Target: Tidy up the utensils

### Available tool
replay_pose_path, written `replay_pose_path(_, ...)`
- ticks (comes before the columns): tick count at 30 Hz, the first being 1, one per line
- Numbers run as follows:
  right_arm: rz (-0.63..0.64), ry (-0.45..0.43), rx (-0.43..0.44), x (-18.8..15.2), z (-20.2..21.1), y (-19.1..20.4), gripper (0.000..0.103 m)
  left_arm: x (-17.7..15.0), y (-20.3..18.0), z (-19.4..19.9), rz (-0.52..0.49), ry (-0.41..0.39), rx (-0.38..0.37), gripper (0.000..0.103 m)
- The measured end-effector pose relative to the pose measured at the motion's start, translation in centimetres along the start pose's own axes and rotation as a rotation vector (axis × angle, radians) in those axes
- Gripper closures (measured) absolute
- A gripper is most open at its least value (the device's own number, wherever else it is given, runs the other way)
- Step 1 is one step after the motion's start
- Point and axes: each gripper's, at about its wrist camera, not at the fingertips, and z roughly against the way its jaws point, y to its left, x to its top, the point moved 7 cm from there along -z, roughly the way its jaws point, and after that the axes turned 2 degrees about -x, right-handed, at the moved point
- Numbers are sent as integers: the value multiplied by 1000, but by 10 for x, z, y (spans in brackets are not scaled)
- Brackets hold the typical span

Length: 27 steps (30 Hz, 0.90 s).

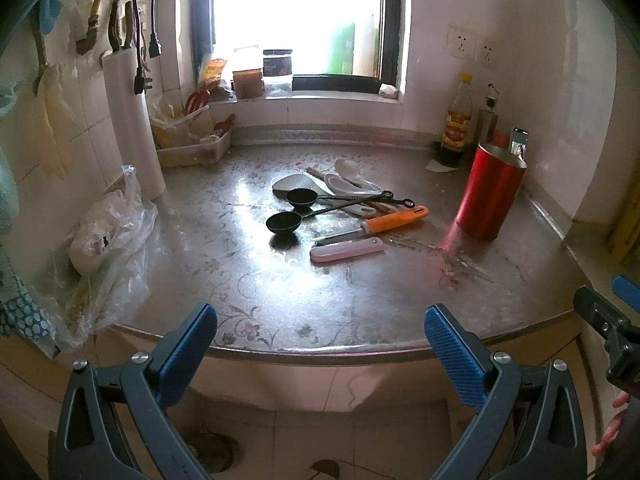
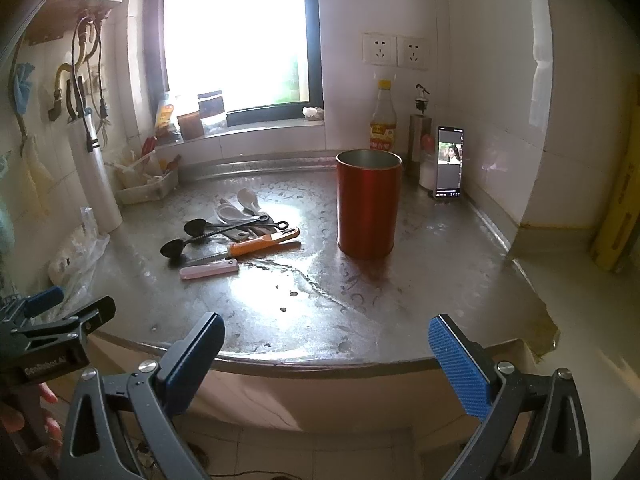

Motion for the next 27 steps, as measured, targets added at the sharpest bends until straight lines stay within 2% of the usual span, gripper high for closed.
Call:
replay_pose_path(9,6,5,12,-3,4,-3,0,0,-4,7,27,-14,-14,0)
replay_pose_path(27,32,24,18,-7,-1,-9,0,-5,-9,-2,36,27,11,0)
